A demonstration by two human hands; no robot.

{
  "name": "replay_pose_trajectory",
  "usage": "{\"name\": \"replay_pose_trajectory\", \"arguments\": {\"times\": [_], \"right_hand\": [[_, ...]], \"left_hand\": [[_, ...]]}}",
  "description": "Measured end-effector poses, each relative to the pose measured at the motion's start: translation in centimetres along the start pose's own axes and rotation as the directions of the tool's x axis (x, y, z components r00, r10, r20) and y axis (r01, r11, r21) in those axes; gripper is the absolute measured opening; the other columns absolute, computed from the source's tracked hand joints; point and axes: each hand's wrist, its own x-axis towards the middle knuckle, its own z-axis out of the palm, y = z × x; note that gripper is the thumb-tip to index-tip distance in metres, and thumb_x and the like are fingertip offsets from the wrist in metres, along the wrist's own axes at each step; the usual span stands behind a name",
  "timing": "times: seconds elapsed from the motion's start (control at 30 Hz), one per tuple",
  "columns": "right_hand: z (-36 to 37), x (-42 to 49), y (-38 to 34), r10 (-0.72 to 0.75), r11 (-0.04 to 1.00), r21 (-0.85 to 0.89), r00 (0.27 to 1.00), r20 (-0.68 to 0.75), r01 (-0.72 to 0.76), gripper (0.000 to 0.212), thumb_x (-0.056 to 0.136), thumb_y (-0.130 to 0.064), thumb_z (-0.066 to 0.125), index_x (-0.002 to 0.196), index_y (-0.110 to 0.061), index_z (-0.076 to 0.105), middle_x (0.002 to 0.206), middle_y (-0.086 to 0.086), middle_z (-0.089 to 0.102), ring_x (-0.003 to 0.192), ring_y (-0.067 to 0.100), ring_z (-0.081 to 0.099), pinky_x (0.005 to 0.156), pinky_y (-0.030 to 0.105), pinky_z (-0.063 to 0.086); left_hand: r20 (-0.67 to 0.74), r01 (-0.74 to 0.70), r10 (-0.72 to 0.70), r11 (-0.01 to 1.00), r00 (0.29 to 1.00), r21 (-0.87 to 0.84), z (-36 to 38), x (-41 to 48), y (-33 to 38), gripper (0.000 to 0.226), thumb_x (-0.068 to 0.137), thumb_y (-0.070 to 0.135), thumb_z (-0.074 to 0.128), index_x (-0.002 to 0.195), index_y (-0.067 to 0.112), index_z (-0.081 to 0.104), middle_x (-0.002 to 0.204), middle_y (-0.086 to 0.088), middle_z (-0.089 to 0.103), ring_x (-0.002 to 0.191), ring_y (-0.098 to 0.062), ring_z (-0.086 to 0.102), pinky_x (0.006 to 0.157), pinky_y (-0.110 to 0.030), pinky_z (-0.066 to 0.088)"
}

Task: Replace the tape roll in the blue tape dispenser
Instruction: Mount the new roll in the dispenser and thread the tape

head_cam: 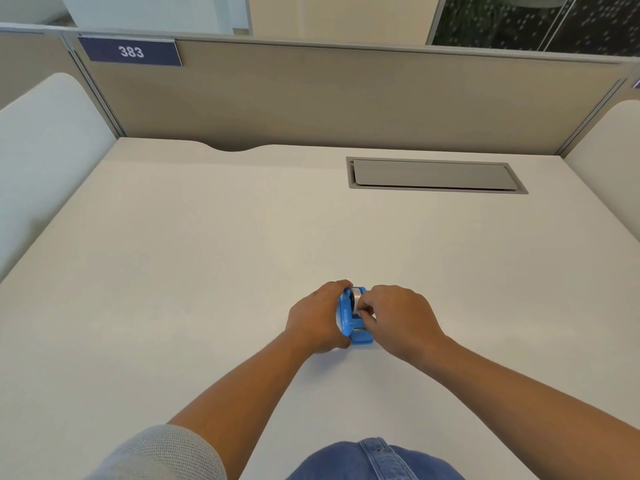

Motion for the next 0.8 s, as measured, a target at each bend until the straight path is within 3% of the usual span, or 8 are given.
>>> {"name": "replay_pose_trajectory", "arguments": {"times": [0.3, 0.4, 0.53, 0.8], "right_hand": [[2.3, -3.6, -0.1, -0.073, 0.997, 0.031, 0.992, -0.100, 0.076, 0.021, 0.094, -0.029, 0.050, 0.088, -0.024, 0.069, 0.082, -0.006, 0.069, 0.074, 0.015, 0.062, 0.060, 0.032, 0.051], [3.3, -4.4, 0.0, -0.101, 0.995, -0.015, 0.975, -0.196, 0.100, 0.011, 0.085, -0.023, 0.065, 0.074, -0.024, 0.069, 0.067, -0.006, 0.068, 0.059, 0.016, 0.061, 0.045, 0.029, 0.042], [4.4, -5.0, 0.0, -0.114, 0.993, -0.048, 0.964, -0.239, 0.106, 0.010, 0.079, -0.021, 0.073, 0.070, -0.023, 0.068, 0.061, -0.006, 0.066, 0.054, 0.015, 0.058, 0.042, 0.022, 0.032], [6.1, -5.3, 0.2, -0.127, 0.992, -0.044, 0.957, -0.260, 0.120, 0.011, 0.072, -0.019, 0.081, 0.069, -0.019, 0.070, 0.060, -0.004, 0.066, 0.049, 0.013, 0.058, 0.039, 0.021, 0.036]], "left_hand": [[-0.019, -0.002, 0.002, 1.000, 1.000, -0.010, 0.1, -0.1, 0.2, 0.093, 0.057, 0.033, 0.084, 0.137, 0.035, 0.036, 0.134, 0.014, 0.053, 0.114, -0.014, 0.057, 0.087, -0.031, 0.048], [-0.021, -0.009, 0.009, 1.000, 1.000, -0.004, 0.2, -0.1, 0.2, 0.092, 0.057, 0.034, 0.083, 0.136, 0.036, 0.036, 0.134, 0.015, 0.053, 0.113, -0.013, 0.057, 0.086, -0.031, 0.049], [-0.024, -0.009, 0.009, 1.000, 1.000, -0.009, 0.1, 0.0, 0.1, 0.091, 0.057, 0.033, 0.083, 0.135, 0.035, 0.037, 0.133, 0.015, 0.053, 0.113, -0.013, 0.057, 0.086, -0.030, 0.048], [-0.019, 0.002, -0.002, 1.000, 1.000, -0.020, 0.3, 0.1, 0.1, 0.094, 0.056, 0.034, 0.085, 0.136, 0.034, 0.036, 0.135, 0.013, 0.053, 0.115, -0.014, 0.057, 0.088, -0.032, 0.048]]}}
